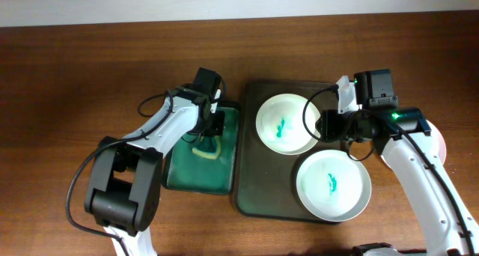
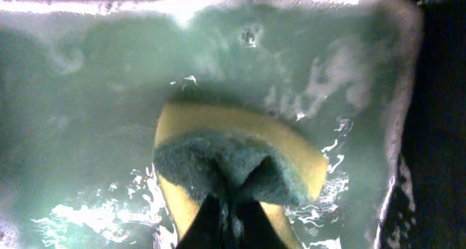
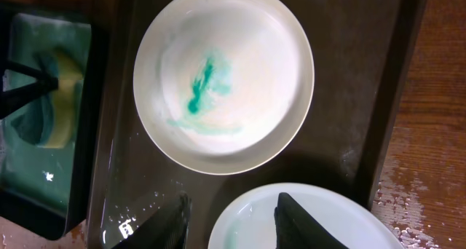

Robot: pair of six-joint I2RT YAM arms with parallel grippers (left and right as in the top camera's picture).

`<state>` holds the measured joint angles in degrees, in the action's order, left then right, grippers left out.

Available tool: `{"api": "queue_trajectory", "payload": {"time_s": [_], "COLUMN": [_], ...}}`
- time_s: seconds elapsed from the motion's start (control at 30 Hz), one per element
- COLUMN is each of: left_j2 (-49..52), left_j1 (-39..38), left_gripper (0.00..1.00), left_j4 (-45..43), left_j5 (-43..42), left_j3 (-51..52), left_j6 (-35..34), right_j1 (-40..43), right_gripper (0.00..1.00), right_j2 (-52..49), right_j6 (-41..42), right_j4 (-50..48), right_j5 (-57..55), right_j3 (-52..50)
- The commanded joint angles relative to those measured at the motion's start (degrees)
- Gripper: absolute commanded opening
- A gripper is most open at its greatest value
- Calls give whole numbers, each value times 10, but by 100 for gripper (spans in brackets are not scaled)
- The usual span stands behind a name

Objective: Clean dirty plates on tray and stack at the side
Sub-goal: 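Dip sponge in soapy water and lift it with left gripper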

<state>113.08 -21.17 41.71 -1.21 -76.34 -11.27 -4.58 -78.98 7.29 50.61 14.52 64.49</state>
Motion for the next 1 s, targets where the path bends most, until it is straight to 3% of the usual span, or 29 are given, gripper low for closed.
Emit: {"api": "queue_trajectory", "payload": {"time_s": [0.0,0.2,0.27,0.4,0.43,0.5,0.7,0.77,0.87,0.97], "left_j2": [4,4,4,4,4,4,3,3,3,4], "left_j1": [1,0,1,0,1,1,11,16,16,15], "left_gripper": [61,55,45,40,35,0,0,24,45,45], "left_j4": [113,199,196,147,114,82,137,184,206,192], "left_j5": [-13,-54,-54,-54,-51,-35,-25,-26,-26,-24], "left_j3": [-77,-71,-46,19,42,63,-24,-74,-102,-88], "left_j6": [5,5,5,5,5,5,4,4,5,5], "right_j1": [1,1,1,1,1,1,1,1,1,1], "right_gripper": [40,40,40,40,40,40,40,40,40,40], "right_j2": [-4,-4,-4,-4,-4,-4,-4,-4,-4,-4], "right_j6": [-4,-4,-4,-4,-4,-4,-4,-4,-4,-4], "right_j4": [2,2,2,1,0,0,1,1,1,1], "right_j5": [5,5,5,5,5,5,5,5,5,5], "right_j3": [2,2,2,2,2,2,2,2,2,2]}}
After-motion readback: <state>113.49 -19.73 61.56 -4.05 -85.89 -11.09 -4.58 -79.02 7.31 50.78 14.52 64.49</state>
